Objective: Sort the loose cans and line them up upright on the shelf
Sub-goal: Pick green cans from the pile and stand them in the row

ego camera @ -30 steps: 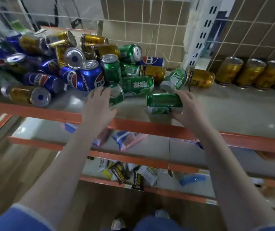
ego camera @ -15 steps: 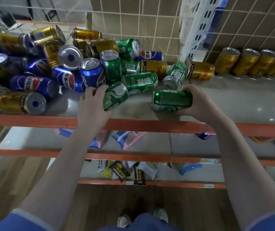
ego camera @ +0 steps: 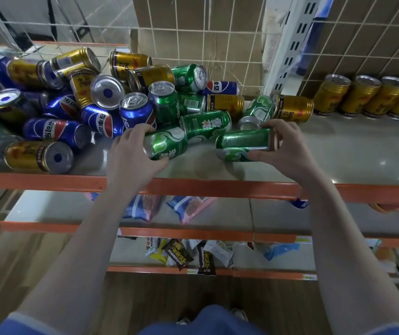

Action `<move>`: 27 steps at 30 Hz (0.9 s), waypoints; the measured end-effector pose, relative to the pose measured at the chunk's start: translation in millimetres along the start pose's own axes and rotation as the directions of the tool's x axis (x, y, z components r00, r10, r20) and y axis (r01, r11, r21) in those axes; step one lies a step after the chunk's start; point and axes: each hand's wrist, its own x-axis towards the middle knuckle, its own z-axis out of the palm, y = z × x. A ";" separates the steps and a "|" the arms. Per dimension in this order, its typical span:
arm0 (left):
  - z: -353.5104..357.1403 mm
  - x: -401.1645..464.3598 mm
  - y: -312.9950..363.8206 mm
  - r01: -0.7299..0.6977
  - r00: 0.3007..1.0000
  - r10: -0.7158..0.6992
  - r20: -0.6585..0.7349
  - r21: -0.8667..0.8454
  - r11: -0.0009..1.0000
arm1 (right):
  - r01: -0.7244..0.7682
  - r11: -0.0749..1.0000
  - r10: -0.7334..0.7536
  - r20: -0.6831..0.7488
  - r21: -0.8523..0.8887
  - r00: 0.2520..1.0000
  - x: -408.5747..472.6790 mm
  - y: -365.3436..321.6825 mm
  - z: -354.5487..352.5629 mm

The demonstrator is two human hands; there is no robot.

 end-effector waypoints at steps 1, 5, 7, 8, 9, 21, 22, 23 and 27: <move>-1.9 0.0 1.0 -0.017 1.000 0.017 -0.018 -0.015 1.000 | -0.011 1.000 0.011 -0.008 0.009 1.000 0.4 -4.1 1.3; -8.7 3.5 5.4 -0.037 0.998 0.031 -0.058 -0.096 0.995 | -0.014 1.000 0.015 -0.056 0.016 0.998 2.8 -17.8 3.8; -10.9 4.9 7.4 -0.077 0.996 0.072 -0.059 -0.086 0.993 | -0.001 1.000 -0.001 -0.078 -0.019 0.997 3.6 -22.9 3.0; -11.5 5.7 8.2 -0.108 0.993 0.104 -0.061 -0.076 0.991 | 0.002 0.999 -0.006 -0.088 -0.045 0.996 4.3 -25.6 2.6; -12.3 6.3 9.4 -0.141 0.989 0.137 -0.062 -0.068 0.988 | 0.002 0.997 -0.009 -0.095 -0.072 0.995 4.7 -28.6 1.9; -14.0 30.6 47.7 -0.321 0.936 0.315 0.158 0.018 0.947 | -0.044 0.933 -0.013 -0.156 -0.357 0.988 -10.0 -38.1 -24.2; -11.8 31.5 53.0 -0.325 0.934 0.317 0.164 0.027 0.945 | -0.055 0.930 -0.005 -0.162 -0.364 0.987 -10.7 -34.4 -29.5; -9.3 32.0 59.0 -0.327 0.934 0.318 0.165 0.032 0.945 | -0.065 0.928 0.004 -0.164 -0.366 0.986 -11.3 -29.7 -35.8; 2.8 31.6 95.3 -0.335 0.933 0.328 0.146 0.026 0.942 | -0.099 0.928 0.029 -0.194 -0.359 0.981 -13.9 -4.9 -67.8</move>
